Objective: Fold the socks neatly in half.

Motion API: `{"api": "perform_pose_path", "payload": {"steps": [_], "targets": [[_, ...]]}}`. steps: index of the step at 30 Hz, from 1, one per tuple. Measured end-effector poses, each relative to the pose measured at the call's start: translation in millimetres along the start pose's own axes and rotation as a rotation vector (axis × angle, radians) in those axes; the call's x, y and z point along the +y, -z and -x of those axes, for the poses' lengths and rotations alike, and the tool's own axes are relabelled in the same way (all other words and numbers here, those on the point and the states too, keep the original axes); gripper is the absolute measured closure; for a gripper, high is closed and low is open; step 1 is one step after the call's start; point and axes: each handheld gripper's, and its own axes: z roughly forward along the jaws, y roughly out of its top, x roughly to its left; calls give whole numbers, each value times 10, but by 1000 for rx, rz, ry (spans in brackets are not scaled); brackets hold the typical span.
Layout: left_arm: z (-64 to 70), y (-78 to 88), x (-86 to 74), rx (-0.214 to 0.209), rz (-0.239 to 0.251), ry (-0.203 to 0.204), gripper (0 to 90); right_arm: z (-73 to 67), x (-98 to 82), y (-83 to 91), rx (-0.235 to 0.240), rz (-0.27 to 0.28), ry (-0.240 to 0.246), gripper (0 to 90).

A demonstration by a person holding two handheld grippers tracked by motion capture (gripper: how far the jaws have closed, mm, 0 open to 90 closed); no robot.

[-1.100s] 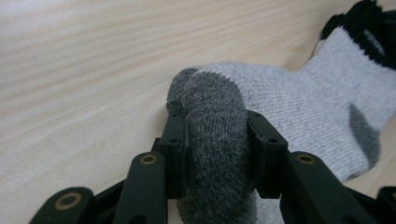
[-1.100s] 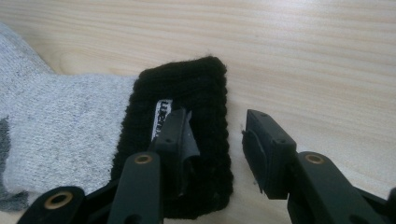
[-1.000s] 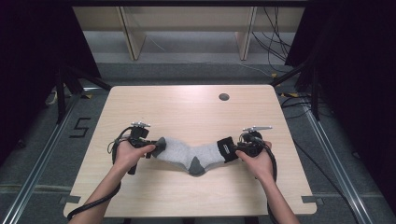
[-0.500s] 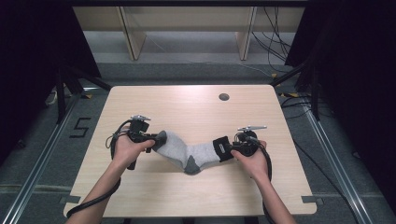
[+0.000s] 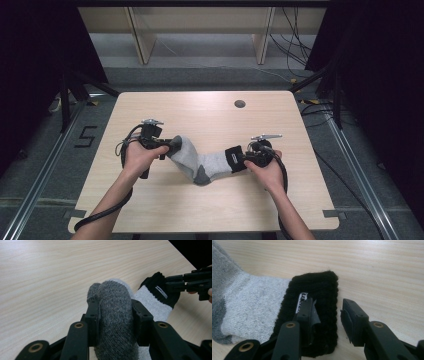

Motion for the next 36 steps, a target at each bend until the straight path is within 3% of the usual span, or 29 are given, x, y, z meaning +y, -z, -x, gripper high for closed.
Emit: {"api": "perform_pose_path", "payload": {"steps": [1,5,6,9,11,13,16,20,21,22,23,25,26,28,29,32,33,34,36], "targets": [[9,7,12,-7,-5,1,631,-18,1,4,-13,-18,-22,622],[41,-7,31,-7,22,-3,632,-12,11,-24,6,5,32,622],[45,-6,37,-6,19,-7,633,-51,7,-19,6,-4,-9,623],[62,-10,43,-8,24,-2,634,-37,15,-26,4,-1,32,623],[70,-12,50,-4,26,-9,634,-71,14,-29,6,-7,-3,624],[84,-16,55,-1,35,-14,634,-62,14,-40,-5,12,16,624],[102,-11,69,2,37,-22,634,-58,25,-45,5,-2,44,624],[120,-5,91,-9,40,-27,635,-80,24,-57,10,-1,28,624],[132,-4,96,1,42,-29,635,-75,29,-55,9,-4,49,624],[129,-2,101,-3,38,-33,635,-92,26,-61,2,-3,26,624],[139,-10,102,-5,50,-20,635,-79,31,-63,-8,-4,44,624],[140,-4,110,3,47,-27,635,-127,25,-62,11,-3,0,624],[142,-1,114,4,45,-31,635,-103,32,-57,0,-4,42,624],[152,2,127,0,45,-36,635,-105,36,-70,4,-5,48,624],[158,2,133,0,47,-38,635,-116,33,-71,13,-8,28,624],[177,0,151,1,50,-41,635,-128,38,-80,6,-12,31,624],[185,-5,155,0,56,-37,635,-145,37,-71,0,-29,7,624],[188,-8,157,0,57,-37,635,-135,34,-82,7,4,36,624],[197,-19,157,-1,65,-29,635,-130,36,-84,9,5,43,623]]}}
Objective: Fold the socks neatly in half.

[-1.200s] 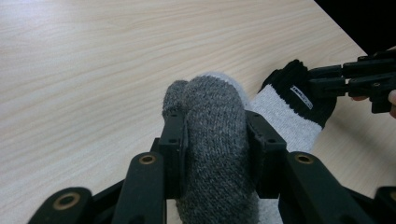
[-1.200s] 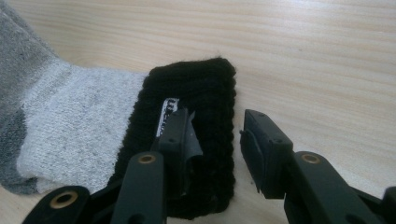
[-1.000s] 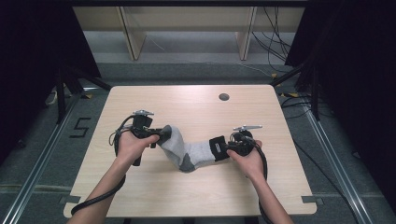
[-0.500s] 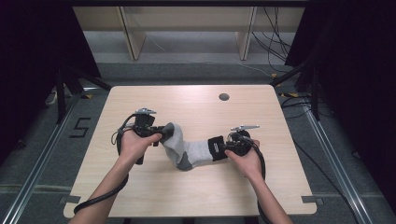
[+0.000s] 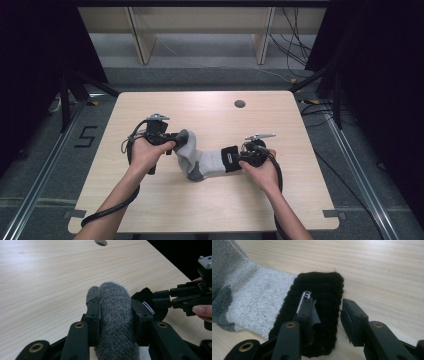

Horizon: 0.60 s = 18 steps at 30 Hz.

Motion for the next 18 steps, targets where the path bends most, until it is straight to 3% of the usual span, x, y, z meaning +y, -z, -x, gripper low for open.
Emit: {"api": "perform_pose_path", "payload": {"steps": [8,12,14,18], "targets": [[15,-51,-33,16,-18,-18,634,-7,3,-3,-5,-2,-2,624],[77,-117,-48,33,-26,-37,634,-11,3,-3,-6,-2,-2,624],[127,-155,-60,51,-36,-75,635,-10,4,-3,-5,-3,-1,624],[190,-216,-50,41,-38,-79,635,-10,4,-1,-5,-4,0,623]]}}
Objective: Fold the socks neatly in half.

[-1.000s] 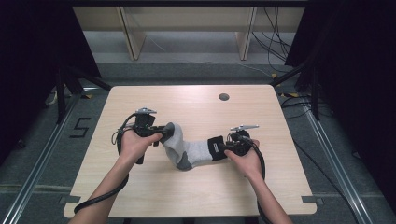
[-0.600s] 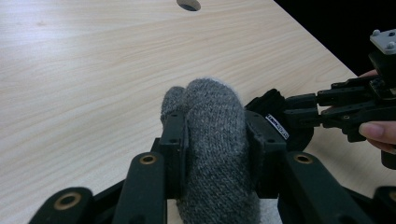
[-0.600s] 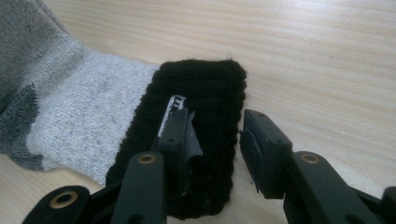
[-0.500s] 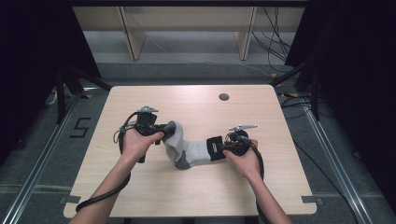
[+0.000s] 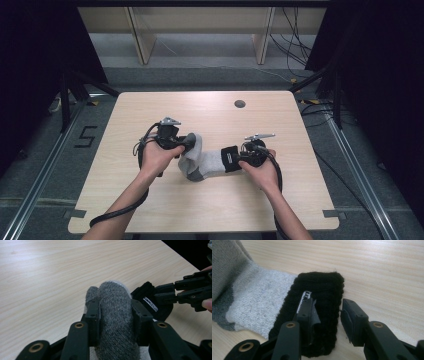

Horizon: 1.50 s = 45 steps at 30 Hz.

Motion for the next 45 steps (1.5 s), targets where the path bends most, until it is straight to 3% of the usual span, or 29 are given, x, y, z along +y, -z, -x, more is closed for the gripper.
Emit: {"api": "perform_pose_path", "payload": {"steps": [28,45], "targets": [[334,-331,115,34,-49,-62,641,3,-6,0,13,-8,0,624],[481,-620,109,97,-79,-96,637,3,-14,-1,24,-8,-7,621]]}}
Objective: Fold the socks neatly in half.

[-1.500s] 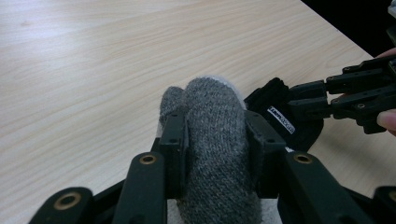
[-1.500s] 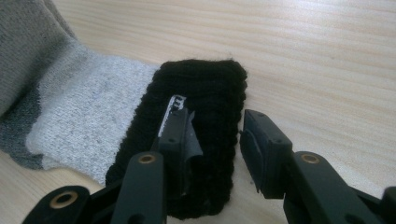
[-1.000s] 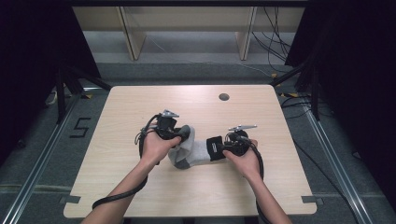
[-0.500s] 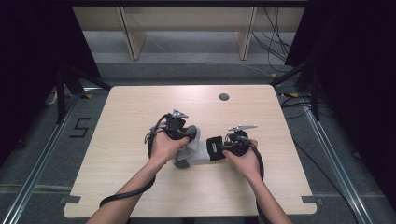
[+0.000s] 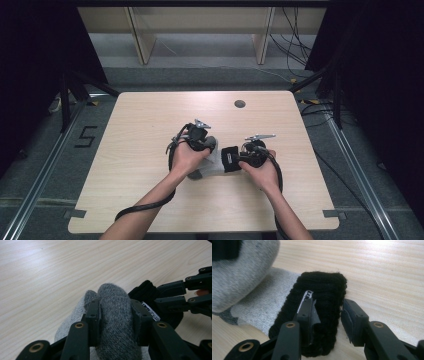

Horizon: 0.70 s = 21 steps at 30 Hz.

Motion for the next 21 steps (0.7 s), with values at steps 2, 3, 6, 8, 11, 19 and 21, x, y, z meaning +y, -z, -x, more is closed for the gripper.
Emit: {"api": "perform_pose_path", "payload": {"steps": [2,3,6,8,11,19,21], "targets": [[6,-19,-3,8,-9,-9,636,1,0,-1,1,0,0,621],[10,-28,-3,8,-11,-7,636,-4,-1,0,-1,0,-5,621],[26,-60,-7,10,-18,-13,635,-5,0,0,-1,0,-4,621],[52,-84,-12,18,-17,-12,634,-4,1,-2,-2,1,-1,621],[78,-117,-15,24,-29,-29,632,-4,-1,-1,-2,2,-1,621],[132,-189,-27,37,-45,-49,630,3,1,-1,1,-1,7,621],[148,-202,-33,37,-46,-47,629,-2,-1,-1,-1,1,1,621]]}}
